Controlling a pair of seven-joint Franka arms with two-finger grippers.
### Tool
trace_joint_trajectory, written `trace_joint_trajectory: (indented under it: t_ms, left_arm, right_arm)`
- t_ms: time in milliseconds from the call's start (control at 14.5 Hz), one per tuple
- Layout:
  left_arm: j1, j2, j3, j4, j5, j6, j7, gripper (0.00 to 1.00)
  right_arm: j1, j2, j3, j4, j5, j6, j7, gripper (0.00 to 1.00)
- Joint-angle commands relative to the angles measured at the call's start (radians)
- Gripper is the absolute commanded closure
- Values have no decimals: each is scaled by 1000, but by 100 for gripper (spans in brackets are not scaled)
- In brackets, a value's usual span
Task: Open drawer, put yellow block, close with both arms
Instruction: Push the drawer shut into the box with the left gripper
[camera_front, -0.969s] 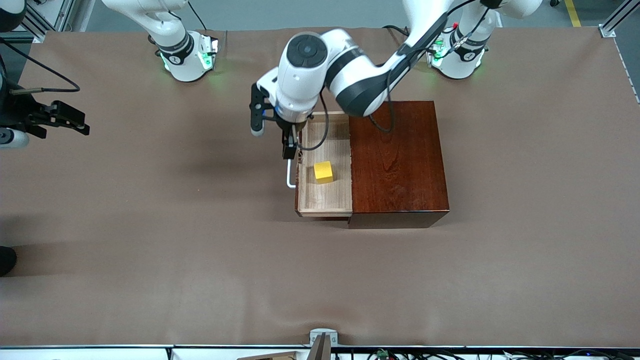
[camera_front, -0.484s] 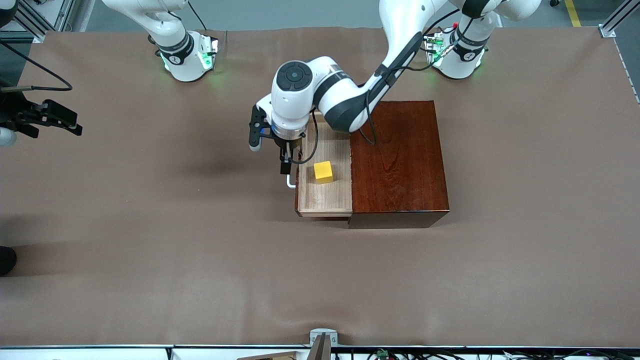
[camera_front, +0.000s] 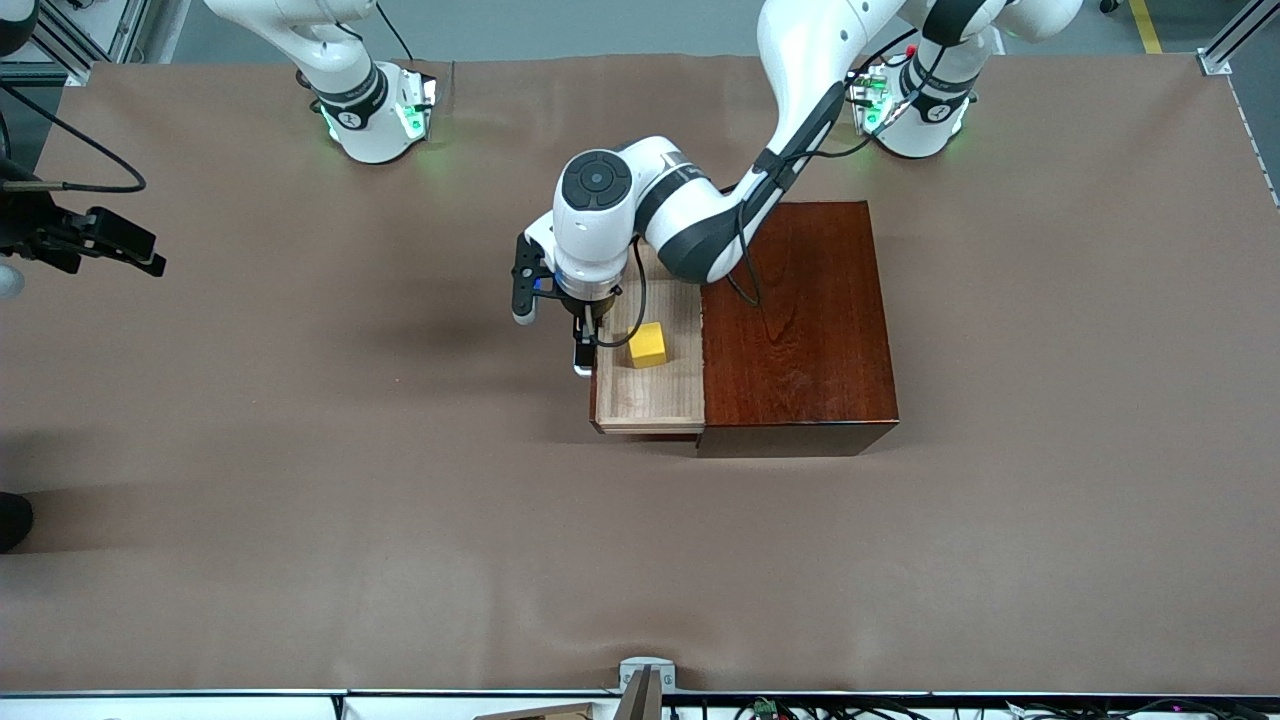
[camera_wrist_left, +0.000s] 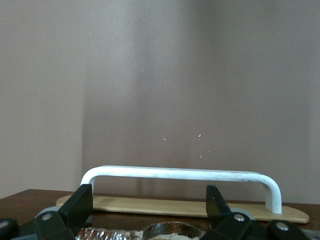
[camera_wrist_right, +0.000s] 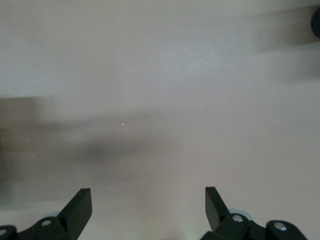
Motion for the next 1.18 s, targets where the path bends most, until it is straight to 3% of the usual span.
trace_joint_trajectory:
  t_ms: [0,415,623,1107]
  left_arm:
    - [-8,9,10,28,27,-20,11,0]
    - [-11,-21,56,31,27,-211,11,0]
    - [-11,-34,70,31,31,-233,11,0]
    - [-11,-35,73,31,167,-358,12,0]
  right_arm:
    - [-15,-23,11,-14,2,-1,44,0]
    - [-17,-20,11,1,0,-36,38,0]
    - [-15,-20,11,3,0,-38,38,0]
    - [-15,-18,11,3,0,-38,38,0]
